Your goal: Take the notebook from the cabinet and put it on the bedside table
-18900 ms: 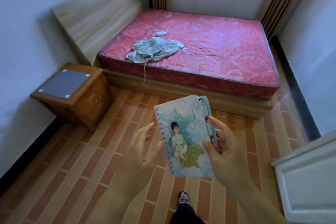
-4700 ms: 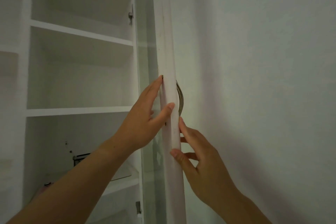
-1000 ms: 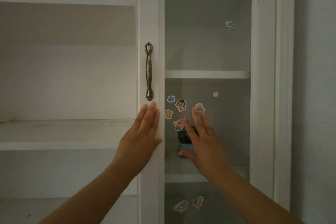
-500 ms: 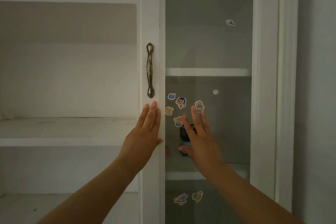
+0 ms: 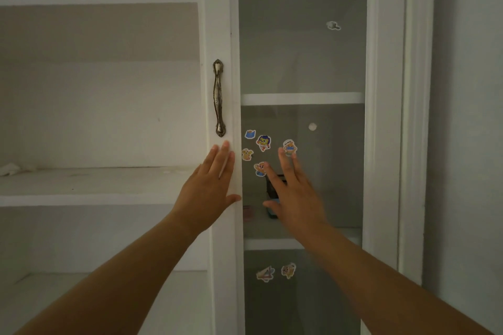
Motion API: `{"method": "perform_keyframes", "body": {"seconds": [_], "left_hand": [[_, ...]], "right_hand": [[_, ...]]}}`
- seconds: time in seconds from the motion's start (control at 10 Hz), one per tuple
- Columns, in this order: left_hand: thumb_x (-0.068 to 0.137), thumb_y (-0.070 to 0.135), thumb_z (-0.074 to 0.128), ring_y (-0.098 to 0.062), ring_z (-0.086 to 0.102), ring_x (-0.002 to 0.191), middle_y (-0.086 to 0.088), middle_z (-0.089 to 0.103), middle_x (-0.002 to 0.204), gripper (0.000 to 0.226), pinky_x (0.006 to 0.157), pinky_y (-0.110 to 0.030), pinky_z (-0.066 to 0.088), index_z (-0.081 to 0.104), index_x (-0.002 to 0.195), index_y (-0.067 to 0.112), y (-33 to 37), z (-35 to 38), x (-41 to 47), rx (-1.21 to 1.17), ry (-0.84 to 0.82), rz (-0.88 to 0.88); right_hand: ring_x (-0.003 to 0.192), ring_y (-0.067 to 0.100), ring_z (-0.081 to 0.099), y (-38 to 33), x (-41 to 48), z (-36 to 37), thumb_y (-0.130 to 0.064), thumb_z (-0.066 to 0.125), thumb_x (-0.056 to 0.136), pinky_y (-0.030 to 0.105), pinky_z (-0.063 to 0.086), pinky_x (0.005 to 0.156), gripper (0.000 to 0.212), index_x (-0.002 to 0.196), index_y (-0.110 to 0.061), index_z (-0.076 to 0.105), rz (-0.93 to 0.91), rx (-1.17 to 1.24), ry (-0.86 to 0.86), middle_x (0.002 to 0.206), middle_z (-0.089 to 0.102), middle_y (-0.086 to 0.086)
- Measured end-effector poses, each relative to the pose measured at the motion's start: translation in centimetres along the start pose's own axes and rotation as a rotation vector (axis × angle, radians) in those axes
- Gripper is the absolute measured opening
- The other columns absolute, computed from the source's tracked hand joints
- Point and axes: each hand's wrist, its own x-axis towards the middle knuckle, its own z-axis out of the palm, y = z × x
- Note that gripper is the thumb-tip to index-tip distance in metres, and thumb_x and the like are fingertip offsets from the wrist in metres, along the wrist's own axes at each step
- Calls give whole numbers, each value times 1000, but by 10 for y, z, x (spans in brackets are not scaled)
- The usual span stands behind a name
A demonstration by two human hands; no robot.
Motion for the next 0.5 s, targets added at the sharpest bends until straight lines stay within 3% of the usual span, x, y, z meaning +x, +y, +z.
{"method": "perform_keyframes", "body": {"seconds": [0.2, 0.3, 0.5], "left_hand": [[87, 62, 22, -28, -4, 143, -6, -14, 156, 78, 112, -55, 8, -5, 146, 19, 6, -18, -6, 90, -69, -52], [88, 61, 19, -27, 2, 143, -1, -2, 157, 72, 111, -57, 7, -1, 146, 24, 10, -23, -12, 45, -62, -93], [86, 63, 10, -26, 2, 144, 0, 3, 157, 66, 110, -59, 2, 3, 145, 34, 9, -36, -37, 43, -105, -81]], "right_hand": [[143, 23, 11, -2, -7, -27, -42, 51, 90, 38, 31, 108, 67, 145, -27, 16, 26, 87, -71, 157, 4, 3], [139, 24, 23, -3, -11, -35, -45, 48, 90, 38, 31, 107, 64, 144, -24, 21, 44, 104, -92, 154, 19, 6], [128, 22, 38, -14, -21, -64, -46, 45, 91, 38, 41, 99, 63, 143, -21, 21, 29, 188, -91, 142, 39, 5]]}}
